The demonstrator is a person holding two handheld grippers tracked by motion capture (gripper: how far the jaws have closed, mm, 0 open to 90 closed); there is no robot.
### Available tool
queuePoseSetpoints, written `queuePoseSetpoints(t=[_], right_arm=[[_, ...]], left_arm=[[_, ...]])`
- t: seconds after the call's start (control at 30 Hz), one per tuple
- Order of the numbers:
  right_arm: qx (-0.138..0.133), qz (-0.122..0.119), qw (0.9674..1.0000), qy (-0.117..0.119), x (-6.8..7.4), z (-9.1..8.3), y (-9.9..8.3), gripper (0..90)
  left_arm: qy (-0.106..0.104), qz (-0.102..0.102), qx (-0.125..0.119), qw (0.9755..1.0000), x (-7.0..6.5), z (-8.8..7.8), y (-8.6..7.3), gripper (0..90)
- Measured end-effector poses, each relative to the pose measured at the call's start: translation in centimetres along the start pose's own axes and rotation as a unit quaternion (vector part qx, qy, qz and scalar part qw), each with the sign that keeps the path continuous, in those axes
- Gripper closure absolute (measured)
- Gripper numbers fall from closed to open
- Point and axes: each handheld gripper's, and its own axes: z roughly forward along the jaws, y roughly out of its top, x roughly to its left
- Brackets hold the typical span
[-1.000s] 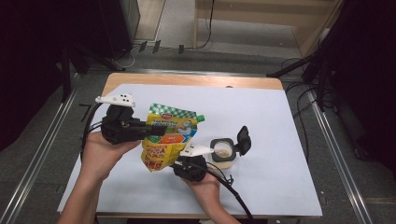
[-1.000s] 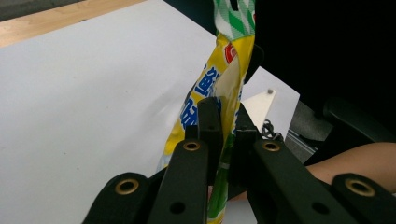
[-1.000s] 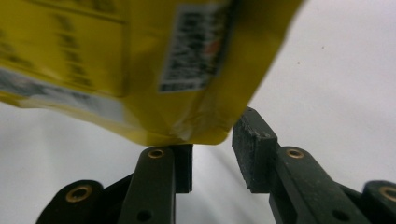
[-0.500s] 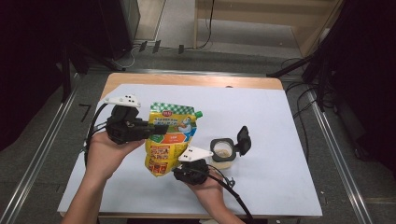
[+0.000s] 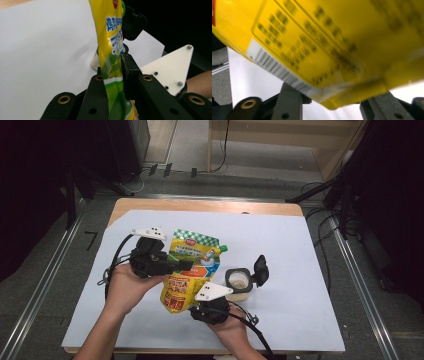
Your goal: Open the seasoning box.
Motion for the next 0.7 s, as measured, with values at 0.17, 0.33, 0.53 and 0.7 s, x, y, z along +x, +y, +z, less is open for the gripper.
queuePoseSetpoints(t=[0.17,0.33,0.53,0.7], right_arm=[[-0.003,0.003,1.0000,0.004,0.2,0.0,-0.2,63.1],[-0.010,0.007,0.9998,0.018,0.4,-0.2,0.0,62.3],[-0.017,0.010,0.9992,0.034,0.9,-0.6,0.3,62.0],[-0.018,0.017,0.9987,0.045,1.1,-0.8,0.4,61.1]], left_arm=[[0.005,-0.001,-0.001,1.0000,-0.1,0.8,0.0,84.6],[0.001,-0.008,0.000,1.0000,0.0,1.5,0.1,83.8],[0.006,0.002,0.008,0.9999,-0.3,2.6,0.1,81.2],[0.007,0.001,0.015,0.9999,-0.4,3.4,0.0,80.7]])
